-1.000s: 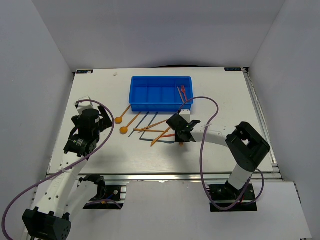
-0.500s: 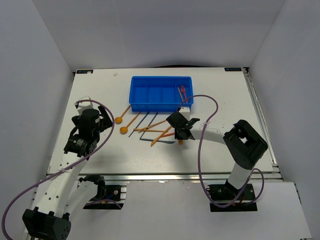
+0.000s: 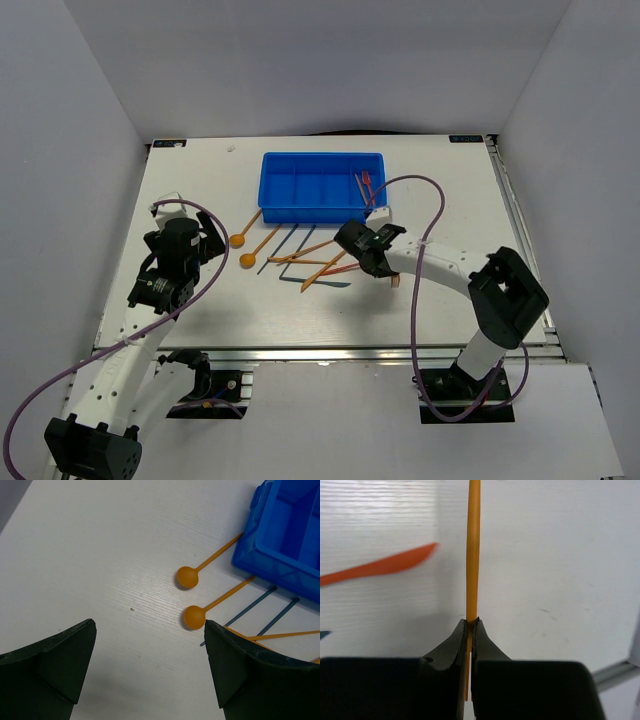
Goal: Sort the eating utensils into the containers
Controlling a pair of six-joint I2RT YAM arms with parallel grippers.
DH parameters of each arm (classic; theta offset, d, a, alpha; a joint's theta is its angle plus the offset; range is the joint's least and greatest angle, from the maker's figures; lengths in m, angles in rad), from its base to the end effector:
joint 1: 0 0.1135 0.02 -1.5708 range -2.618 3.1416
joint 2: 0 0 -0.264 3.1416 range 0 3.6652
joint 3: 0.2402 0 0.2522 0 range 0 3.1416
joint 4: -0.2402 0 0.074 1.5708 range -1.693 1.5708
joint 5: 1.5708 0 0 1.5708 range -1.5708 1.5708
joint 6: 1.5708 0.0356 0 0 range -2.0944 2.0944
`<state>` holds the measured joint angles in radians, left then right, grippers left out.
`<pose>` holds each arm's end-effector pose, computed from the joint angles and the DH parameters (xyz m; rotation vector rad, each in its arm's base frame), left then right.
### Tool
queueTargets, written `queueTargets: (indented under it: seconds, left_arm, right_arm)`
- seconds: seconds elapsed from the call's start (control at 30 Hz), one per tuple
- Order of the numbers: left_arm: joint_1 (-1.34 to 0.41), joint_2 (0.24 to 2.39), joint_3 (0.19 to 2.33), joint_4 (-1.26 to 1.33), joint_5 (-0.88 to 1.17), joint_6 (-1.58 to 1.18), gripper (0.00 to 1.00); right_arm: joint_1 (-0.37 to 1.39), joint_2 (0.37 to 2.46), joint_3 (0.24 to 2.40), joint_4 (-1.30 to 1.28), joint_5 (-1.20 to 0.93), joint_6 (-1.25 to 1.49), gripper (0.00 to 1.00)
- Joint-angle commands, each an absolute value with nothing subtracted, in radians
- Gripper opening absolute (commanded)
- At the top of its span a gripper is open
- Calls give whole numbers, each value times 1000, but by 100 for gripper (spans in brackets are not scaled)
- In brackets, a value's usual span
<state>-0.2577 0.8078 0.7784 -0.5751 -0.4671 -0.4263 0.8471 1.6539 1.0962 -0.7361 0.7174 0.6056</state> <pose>0.1696 -0.0281 0.2970 -0.4355 2.0591 0.1006 0.2222 0.2161 0.2009 -0.1665 2.4261 -0.4559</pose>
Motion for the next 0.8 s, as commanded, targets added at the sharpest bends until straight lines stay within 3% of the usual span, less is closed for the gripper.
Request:
queueTargets:
  seconds: [0.0,0.2,0.43,0.47,0.57,0.77]
  left_arm:
    - [-261,792,782,-575,-468,-426,98]
    - [-264,785,784,-577,-472,-428,98]
    - [-267,784,782,-577,-472,-428,98]
    - [-267,781,782,-575,-471,-428,98]
    - [-268,778,782,-575,-469,-428,98]
    - [-271,784,782,-572,-463,-425,98]
  right_arm:
    - [839,1611,1158,-978,914,672,0]
    - [828,1546,1230,-1060,966,698,0]
    - [749,1509,1259,-545,681,241,0]
    - [709,1537,1294,-391,590,118,0]
    - [643,1604,1342,-315,480,49,0]
    - [514,1912,1692,-302,258,-100,0]
